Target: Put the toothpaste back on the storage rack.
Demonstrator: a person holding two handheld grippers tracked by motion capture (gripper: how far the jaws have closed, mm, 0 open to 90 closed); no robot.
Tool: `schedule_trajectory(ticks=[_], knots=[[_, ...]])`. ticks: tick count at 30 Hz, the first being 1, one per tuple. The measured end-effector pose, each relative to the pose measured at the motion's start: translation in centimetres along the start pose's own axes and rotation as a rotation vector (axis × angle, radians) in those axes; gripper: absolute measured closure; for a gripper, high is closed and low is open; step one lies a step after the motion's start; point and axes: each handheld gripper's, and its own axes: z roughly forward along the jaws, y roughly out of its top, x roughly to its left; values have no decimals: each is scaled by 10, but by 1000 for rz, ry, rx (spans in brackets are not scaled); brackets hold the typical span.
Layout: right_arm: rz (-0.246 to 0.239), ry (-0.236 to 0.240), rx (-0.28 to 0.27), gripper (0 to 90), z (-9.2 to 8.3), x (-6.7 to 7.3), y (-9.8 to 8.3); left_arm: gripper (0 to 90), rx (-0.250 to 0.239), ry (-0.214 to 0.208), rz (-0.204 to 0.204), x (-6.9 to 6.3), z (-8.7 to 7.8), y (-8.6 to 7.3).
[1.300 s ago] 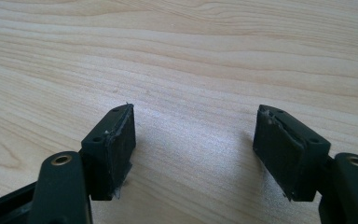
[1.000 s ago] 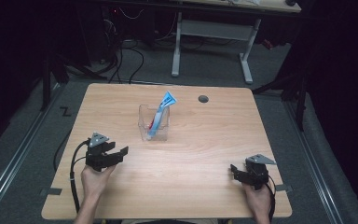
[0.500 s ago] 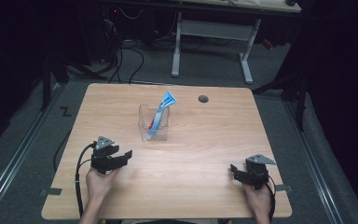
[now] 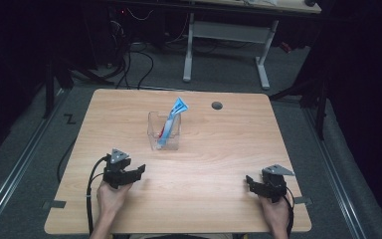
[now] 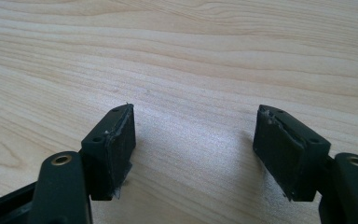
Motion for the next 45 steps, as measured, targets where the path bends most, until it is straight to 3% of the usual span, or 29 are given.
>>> schedule_trajectory(ticks=[17,39,45], knots=[[1,0,1,297,0,0,0,367,-1,43,30,-8,13,-9],[1,0,-1,296,0,0,0,364,13,47,29,-10,24,-16],[0,0,-1,296,0,0,0,353,18,73,41,-13,25,-16]])
